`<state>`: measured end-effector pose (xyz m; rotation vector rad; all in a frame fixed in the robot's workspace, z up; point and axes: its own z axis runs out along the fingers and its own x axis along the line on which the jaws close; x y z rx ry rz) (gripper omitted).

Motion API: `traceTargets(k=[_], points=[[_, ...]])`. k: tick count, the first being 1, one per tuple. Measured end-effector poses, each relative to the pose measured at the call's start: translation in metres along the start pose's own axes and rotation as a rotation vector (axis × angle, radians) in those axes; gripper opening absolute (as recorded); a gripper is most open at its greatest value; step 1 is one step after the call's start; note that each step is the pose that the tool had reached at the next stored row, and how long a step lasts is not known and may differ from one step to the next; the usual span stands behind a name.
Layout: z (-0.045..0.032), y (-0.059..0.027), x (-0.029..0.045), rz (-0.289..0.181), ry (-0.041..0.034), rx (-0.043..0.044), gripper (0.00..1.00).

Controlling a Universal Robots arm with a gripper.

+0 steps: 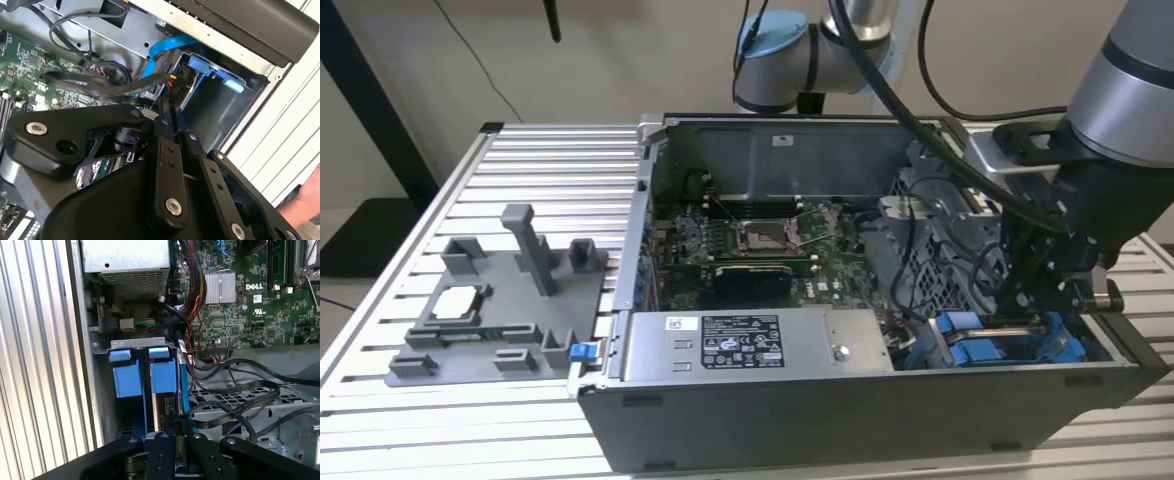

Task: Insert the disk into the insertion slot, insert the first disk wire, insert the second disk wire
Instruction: 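Insert the second disk wire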

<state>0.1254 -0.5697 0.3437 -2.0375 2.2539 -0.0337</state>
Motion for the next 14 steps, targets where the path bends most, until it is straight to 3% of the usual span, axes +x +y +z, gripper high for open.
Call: traceTargets(k=[5, 14], points=[[0.0011, 0.0001, 0.0001, 0.0, -0.0003, -0.0001, 0.0], [0.0103, 0.001, 0.0007, 0.0, -0.0002, 0.0012, 0.0]])
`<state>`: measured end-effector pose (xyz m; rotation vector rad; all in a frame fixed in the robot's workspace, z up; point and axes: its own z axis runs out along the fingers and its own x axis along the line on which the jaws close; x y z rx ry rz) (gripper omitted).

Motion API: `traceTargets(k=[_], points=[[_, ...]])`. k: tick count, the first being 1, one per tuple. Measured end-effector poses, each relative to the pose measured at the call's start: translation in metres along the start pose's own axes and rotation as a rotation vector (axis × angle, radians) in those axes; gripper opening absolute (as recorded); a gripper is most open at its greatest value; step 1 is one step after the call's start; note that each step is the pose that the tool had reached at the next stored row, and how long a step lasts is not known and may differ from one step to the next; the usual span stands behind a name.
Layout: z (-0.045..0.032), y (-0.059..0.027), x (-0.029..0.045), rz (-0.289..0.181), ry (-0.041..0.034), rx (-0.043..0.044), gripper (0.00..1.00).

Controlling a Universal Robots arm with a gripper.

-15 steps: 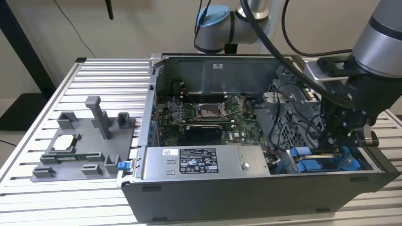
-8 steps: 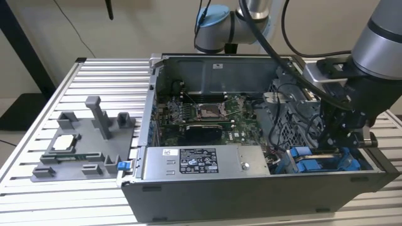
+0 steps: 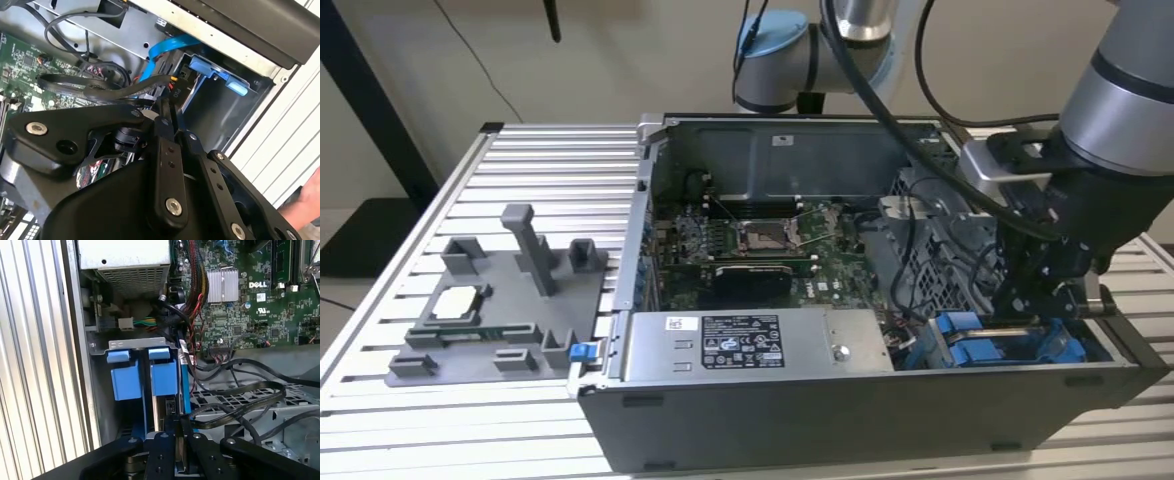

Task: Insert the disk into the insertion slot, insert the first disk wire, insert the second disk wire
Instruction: 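Insert the second disk wire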

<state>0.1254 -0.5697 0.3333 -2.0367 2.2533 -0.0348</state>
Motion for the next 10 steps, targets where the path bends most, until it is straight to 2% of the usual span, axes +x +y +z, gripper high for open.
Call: traceTargets(k=[1, 2, 4, 10], points=[[-0.0016, -0.0001, -0.0003, 0.0, -0.0025, -0.0002, 0.0], [-0.0048, -0.0005, -0.0006, 0.0, -0.0041, -0.0002, 1.0], [-0.015, -0.0014, -0.001, 0.0, -0.0008, 0.0001, 1.0], [-0.0422, -0.0037, -0.0026, 0.0, -0.0009, 0.0, 1.0]])
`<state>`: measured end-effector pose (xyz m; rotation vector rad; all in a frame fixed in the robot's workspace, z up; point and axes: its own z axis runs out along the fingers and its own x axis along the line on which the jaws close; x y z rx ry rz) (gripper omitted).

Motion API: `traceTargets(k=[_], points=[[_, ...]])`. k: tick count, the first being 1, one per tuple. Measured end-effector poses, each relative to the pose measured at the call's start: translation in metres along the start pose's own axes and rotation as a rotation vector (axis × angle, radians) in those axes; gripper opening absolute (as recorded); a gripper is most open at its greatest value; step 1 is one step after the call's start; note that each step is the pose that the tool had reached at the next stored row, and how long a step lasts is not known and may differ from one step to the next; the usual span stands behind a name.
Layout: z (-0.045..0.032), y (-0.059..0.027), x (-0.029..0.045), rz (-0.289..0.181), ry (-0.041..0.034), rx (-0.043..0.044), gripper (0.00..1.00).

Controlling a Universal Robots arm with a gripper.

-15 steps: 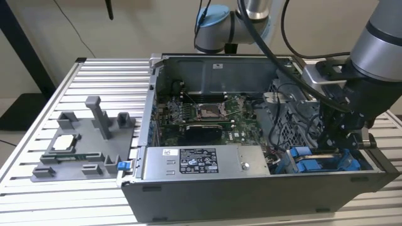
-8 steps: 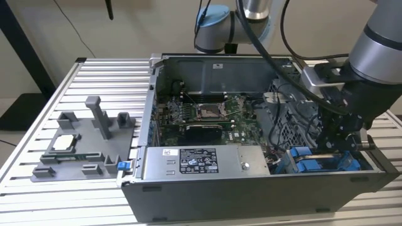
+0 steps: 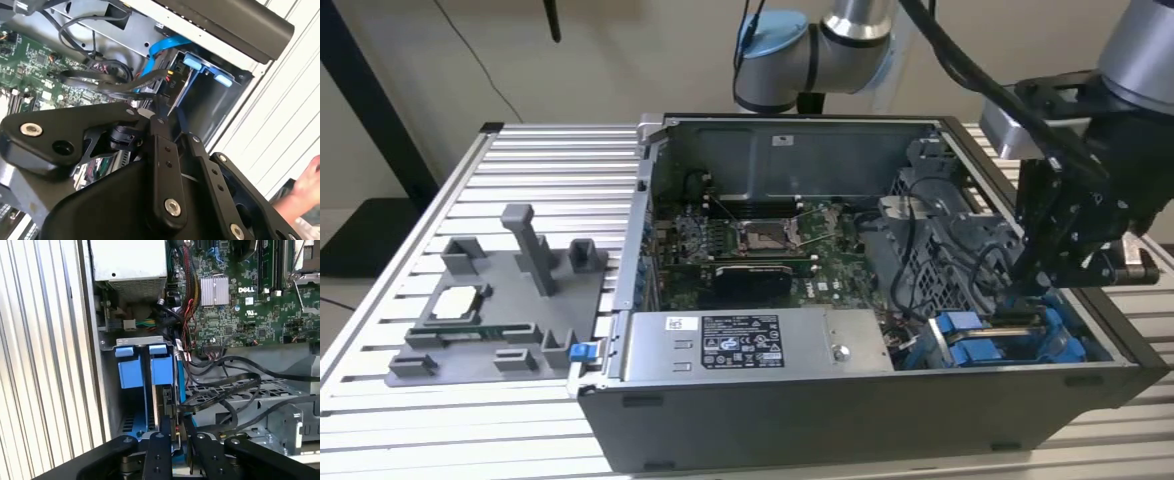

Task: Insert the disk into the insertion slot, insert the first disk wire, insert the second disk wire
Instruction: 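Insert the second disk wire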

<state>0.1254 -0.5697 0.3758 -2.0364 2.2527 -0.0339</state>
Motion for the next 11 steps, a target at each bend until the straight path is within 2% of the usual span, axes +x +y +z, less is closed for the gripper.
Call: traceTargets(k=[4, 5, 11], points=[[-0.0181, -0.0016, -0.0011, 0.0, 0.0003, 0.0001, 1.0], [-0.0202, -0.0019, -0.0013, 0.0, 0.0004, 0.0, 1.0], [-0.0209, -0.0019, -0.0014, 0.0, 0.0001, 0.0, 1.0]])
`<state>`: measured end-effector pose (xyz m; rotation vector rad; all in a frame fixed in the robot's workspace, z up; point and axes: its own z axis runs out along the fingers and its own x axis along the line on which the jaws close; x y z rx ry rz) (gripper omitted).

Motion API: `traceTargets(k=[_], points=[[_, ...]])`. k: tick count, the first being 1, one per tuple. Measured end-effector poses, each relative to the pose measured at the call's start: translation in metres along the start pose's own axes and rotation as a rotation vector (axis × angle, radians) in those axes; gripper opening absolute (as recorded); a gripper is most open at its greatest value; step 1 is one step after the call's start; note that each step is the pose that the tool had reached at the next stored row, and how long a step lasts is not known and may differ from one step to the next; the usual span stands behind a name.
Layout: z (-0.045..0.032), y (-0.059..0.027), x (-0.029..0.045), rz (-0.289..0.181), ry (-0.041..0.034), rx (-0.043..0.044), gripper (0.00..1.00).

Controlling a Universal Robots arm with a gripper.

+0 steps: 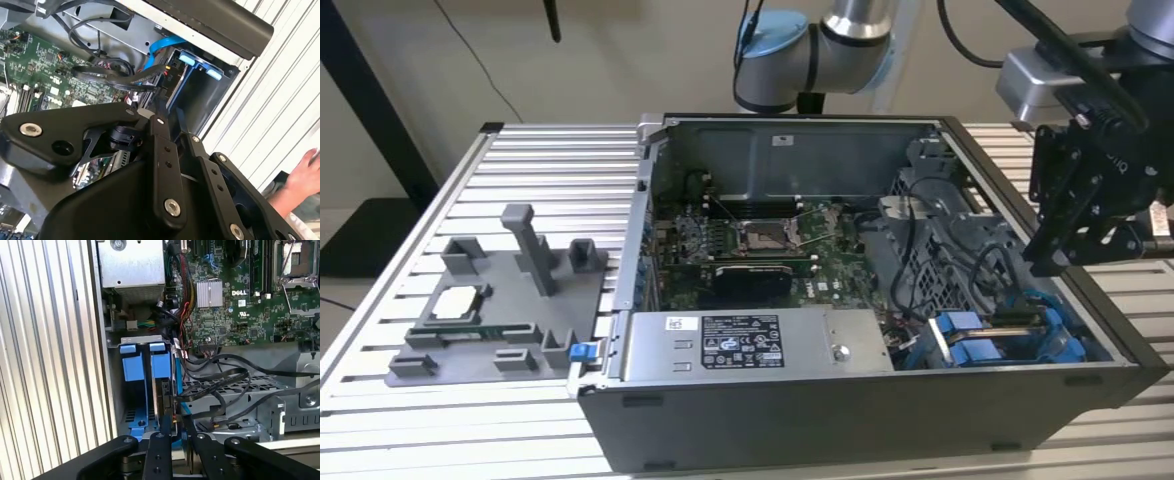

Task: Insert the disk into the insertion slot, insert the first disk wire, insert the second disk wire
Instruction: 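Insert the second disk wire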

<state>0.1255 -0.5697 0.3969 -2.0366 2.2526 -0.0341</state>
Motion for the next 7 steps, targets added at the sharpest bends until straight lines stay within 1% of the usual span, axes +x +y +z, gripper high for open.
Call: traceTargets(k=[7], points=[[-0.0002, 0.0001, 0.0, 0.0, 0.0, 0.0, 1.0]])
